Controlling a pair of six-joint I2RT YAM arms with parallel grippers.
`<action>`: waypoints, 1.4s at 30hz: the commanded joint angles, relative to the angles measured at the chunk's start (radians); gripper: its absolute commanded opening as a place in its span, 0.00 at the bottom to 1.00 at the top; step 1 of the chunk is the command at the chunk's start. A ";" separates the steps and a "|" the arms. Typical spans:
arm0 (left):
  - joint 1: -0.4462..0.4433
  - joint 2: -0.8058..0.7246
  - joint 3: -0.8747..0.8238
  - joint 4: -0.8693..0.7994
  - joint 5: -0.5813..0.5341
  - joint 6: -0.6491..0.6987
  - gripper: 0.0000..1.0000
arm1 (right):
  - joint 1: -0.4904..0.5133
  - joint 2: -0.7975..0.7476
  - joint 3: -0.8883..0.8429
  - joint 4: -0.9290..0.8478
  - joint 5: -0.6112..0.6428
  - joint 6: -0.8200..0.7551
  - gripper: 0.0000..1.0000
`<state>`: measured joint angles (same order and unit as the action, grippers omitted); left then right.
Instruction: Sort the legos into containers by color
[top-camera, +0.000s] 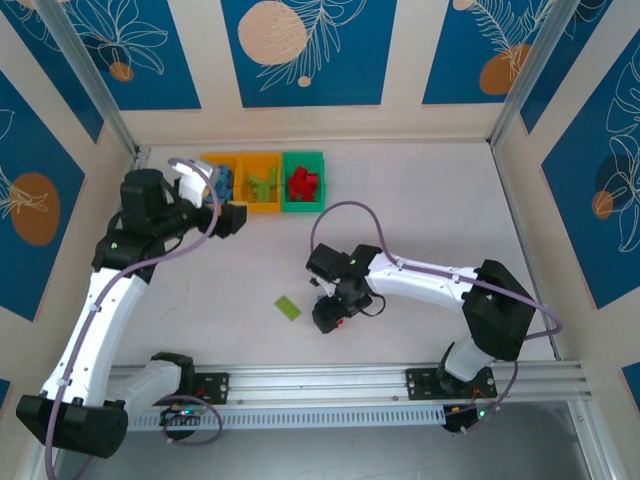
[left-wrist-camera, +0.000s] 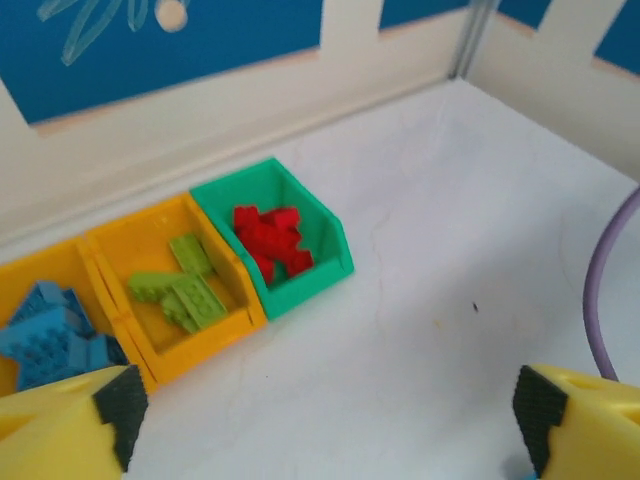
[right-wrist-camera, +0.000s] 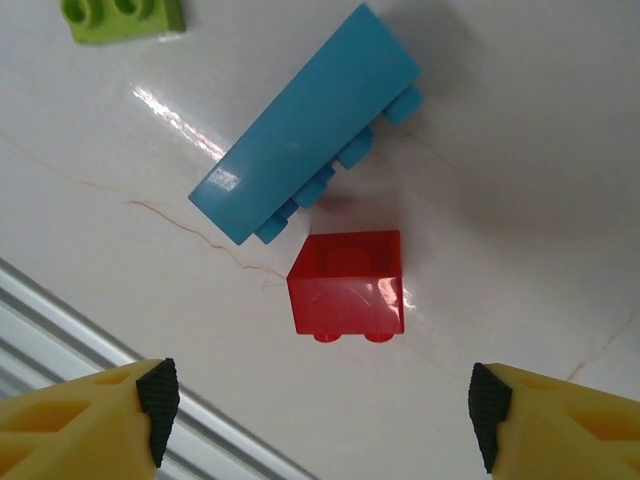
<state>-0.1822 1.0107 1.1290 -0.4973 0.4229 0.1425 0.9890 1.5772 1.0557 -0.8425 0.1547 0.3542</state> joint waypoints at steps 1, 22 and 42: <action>-0.006 -0.038 -0.030 -0.089 0.071 0.229 1.00 | 0.017 0.021 -0.019 0.067 0.069 -0.055 0.76; -0.006 -0.083 -0.107 -0.099 -0.029 0.189 1.00 | 0.045 0.004 -0.012 0.021 0.210 0.034 0.30; -0.005 0.113 -0.009 -0.338 -0.441 -0.752 1.00 | -0.413 0.955 1.599 -0.122 0.187 0.077 0.30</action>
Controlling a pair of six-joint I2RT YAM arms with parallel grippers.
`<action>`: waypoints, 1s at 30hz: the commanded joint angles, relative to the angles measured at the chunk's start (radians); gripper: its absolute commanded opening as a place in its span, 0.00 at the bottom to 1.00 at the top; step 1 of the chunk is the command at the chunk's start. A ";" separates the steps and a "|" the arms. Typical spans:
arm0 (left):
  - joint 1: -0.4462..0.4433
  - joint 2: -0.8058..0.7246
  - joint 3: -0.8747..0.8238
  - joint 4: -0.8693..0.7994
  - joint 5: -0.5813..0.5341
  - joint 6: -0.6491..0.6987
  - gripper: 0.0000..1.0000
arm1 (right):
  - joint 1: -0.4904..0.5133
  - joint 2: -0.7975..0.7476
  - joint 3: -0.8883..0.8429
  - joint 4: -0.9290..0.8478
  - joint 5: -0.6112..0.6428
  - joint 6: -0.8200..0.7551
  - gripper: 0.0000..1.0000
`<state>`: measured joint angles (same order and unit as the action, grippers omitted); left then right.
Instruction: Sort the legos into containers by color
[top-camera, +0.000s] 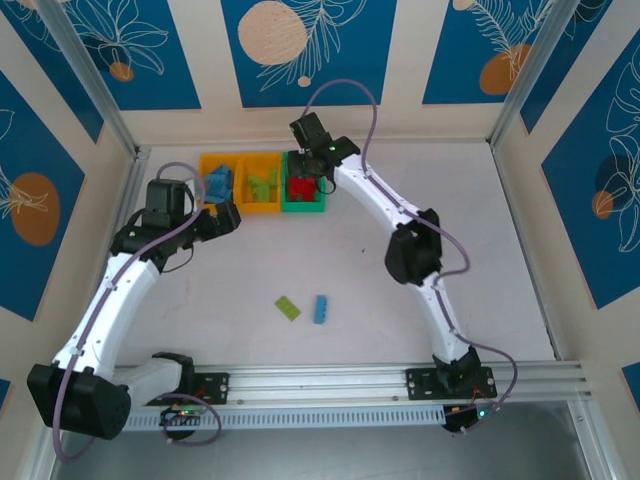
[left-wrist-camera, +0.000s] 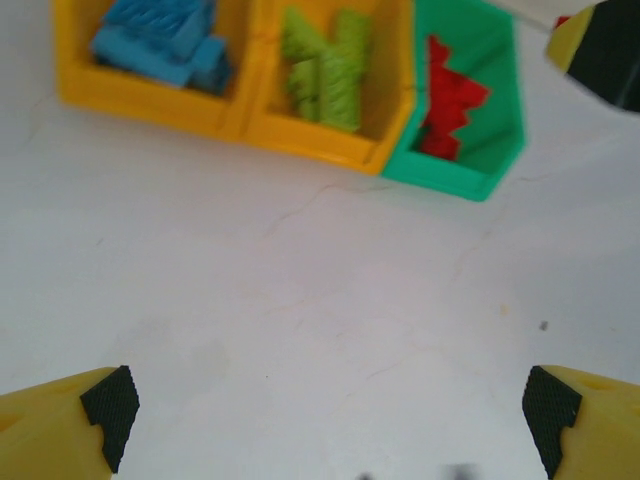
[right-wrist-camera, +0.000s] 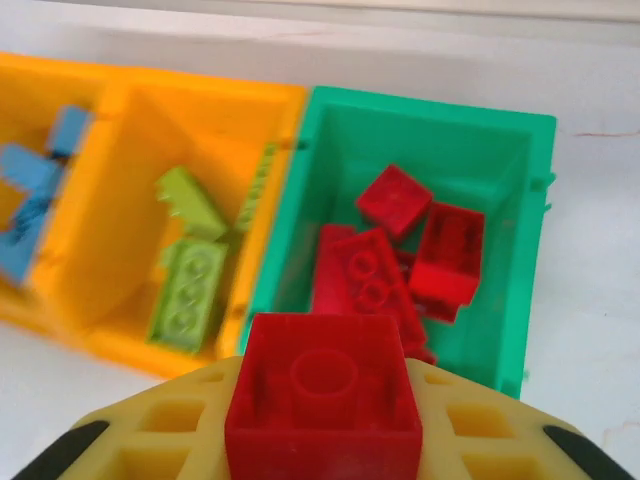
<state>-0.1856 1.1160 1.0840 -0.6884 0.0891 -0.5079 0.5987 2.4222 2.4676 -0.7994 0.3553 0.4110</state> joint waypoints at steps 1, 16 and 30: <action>-0.002 0.013 0.038 -0.164 -0.097 -0.103 1.00 | -0.028 0.142 0.239 -0.174 -0.019 0.011 0.32; -0.013 0.005 -0.086 -0.209 0.033 -0.254 0.98 | -0.073 -0.109 0.126 -0.218 -0.225 0.057 0.64; -0.456 0.328 -0.065 -0.166 0.093 -0.595 0.95 | -0.079 -0.790 -0.750 -0.223 -0.209 0.142 0.86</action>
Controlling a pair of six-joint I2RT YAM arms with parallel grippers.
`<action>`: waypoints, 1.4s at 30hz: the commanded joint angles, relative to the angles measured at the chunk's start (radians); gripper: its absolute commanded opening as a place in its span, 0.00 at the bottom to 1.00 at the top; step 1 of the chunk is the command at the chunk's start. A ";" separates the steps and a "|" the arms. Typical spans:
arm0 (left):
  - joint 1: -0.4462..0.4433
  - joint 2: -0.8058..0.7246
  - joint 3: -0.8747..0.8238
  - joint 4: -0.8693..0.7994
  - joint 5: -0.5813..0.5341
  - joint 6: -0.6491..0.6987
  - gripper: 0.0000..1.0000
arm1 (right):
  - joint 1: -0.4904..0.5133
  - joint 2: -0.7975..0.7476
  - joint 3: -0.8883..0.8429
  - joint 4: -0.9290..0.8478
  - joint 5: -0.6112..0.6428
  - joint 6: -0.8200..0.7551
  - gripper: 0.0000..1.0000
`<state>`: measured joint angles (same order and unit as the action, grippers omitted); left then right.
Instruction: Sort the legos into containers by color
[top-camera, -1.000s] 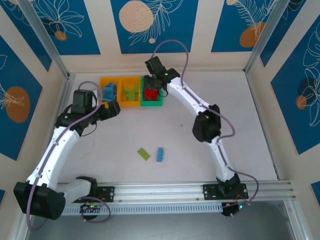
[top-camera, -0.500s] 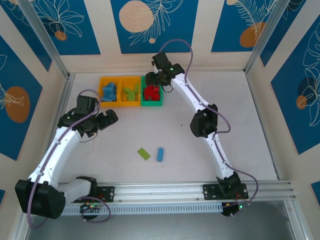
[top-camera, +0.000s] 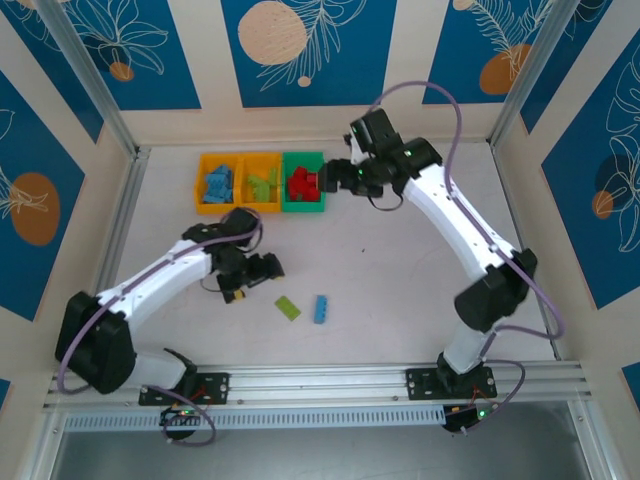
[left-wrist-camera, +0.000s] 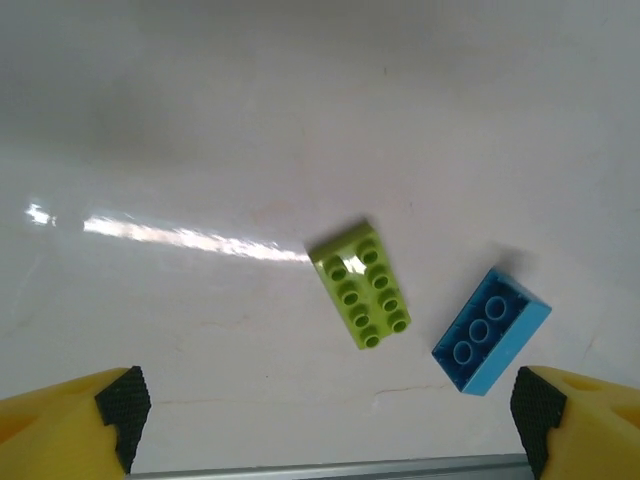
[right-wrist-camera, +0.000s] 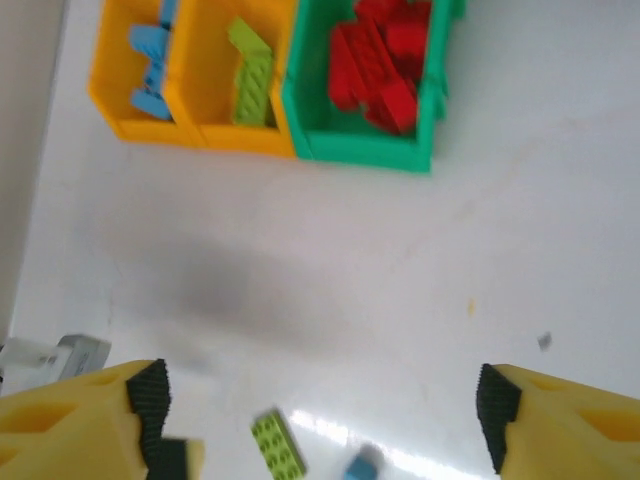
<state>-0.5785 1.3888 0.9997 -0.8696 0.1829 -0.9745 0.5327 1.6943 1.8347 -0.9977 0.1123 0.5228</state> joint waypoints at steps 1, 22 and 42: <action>-0.088 0.079 0.028 0.021 -0.011 -0.154 0.95 | -0.022 -0.088 -0.152 -0.032 0.030 0.039 0.87; -0.257 0.412 0.049 0.091 -0.143 -0.311 0.56 | -0.040 -0.527 -0.540 -0.133 -0.014 0.061 0.90; -0.025 0.265 0.444 -0.067 -0.399 0.056 0.26 | -0.031 -0.684 -0.571 -0.114 0.021 0.094 0.90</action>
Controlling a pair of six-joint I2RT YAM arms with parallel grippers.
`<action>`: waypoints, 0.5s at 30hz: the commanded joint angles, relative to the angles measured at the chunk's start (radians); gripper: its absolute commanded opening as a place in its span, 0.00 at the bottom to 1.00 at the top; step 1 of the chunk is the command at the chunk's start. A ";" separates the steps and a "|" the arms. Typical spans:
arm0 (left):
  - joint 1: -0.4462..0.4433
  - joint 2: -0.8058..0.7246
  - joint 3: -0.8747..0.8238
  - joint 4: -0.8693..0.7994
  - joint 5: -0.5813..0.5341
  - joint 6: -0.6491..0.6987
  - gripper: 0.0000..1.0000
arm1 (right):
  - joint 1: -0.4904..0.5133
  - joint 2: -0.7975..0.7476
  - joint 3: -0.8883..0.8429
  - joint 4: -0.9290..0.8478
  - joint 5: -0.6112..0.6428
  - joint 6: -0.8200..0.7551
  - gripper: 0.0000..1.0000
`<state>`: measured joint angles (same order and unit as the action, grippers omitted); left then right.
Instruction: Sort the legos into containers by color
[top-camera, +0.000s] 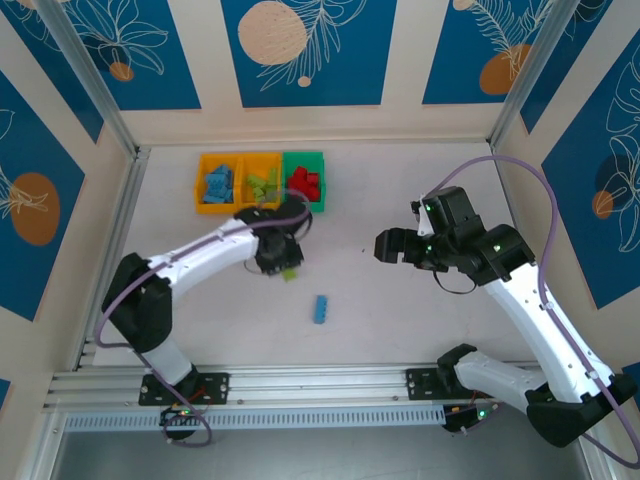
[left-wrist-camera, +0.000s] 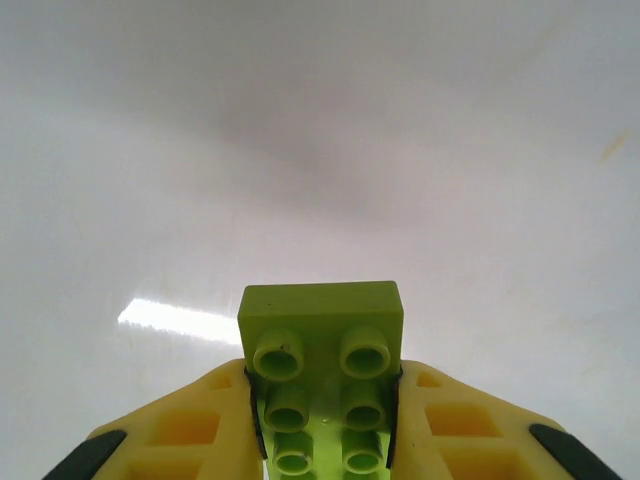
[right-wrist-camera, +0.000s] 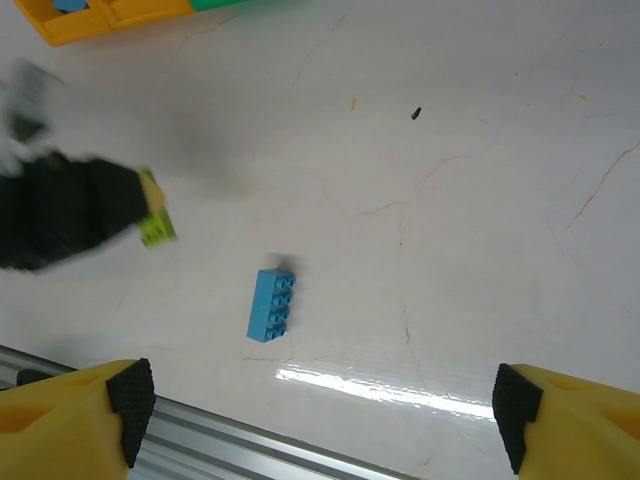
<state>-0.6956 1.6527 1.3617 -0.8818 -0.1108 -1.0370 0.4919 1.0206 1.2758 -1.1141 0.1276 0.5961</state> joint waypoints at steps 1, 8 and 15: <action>0.128 0.021 0.117 -0.042 -0.111 0.147 0.26 | 0.010 -0.008 -0.013 0.003 0.006 0.021 0.90; 0.307 0.315 0.450 0.015 -0.158 0.326 0.25 | 0.010 0.032 0.022 -0.009 0.019 0.011 0.90; 0.392 0.646 0.883 -0.045 -0.101 0.356 0.36 | 0.010 0.086 0.082 -0.053 0.038 0.023 0.90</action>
<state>-0.3317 2.2227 2.0991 -0.8722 -0.2317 -0.7246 0.4973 1.1034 1.3140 -1.1282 0.1467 0.6018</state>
